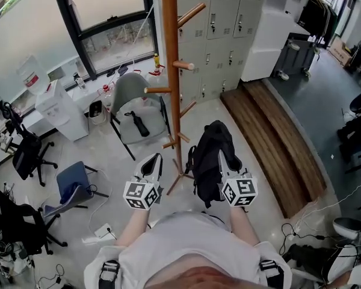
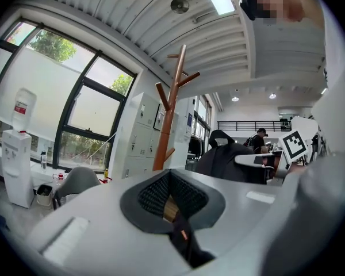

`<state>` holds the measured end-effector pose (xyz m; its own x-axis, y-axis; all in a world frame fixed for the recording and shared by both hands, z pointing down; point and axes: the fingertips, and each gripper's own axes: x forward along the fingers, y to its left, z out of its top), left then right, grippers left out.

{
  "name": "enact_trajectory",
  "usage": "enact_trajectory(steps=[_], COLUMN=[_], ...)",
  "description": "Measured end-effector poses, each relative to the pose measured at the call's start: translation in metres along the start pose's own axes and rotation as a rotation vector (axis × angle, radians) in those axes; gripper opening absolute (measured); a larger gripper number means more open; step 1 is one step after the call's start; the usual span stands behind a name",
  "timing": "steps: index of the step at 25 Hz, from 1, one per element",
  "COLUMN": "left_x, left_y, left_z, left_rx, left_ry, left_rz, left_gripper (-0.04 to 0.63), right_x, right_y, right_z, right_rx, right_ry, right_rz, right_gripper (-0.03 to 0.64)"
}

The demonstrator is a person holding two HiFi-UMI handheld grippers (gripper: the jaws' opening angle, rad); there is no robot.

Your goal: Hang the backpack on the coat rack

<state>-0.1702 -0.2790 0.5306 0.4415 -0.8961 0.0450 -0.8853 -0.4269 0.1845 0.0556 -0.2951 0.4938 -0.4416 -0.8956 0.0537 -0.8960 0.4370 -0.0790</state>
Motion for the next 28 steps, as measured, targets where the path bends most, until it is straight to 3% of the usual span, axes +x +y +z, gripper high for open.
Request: enact_trajectory(steps=[8, 18, 28], left_x=[0.021, 0.029, 0.027], left_y=[0.008, 0.026, 0.035], left_z=[0.051, 0.145, 0.204], left_rx=[0.001, 0.117, 0.181], left_ry=[-0.065, -0.13, -0.154], left_rz=[0.022, 0.091, 0.121], left_gripper=[0.008, 0.008, 0.008], right_x=[0.035, 0.066, 0.098], right_y=[-0.024, -0.037, -0.039], right_z=[0.047, 0.161, 0.241], right_rx=[-0.022, -0.058, -0.095], right_ry=[-0.026, -0.153, -0.194], right_rz=[0.076, 0.154, 0.177], right_gripper=[0.075, 0.075, 0.075])
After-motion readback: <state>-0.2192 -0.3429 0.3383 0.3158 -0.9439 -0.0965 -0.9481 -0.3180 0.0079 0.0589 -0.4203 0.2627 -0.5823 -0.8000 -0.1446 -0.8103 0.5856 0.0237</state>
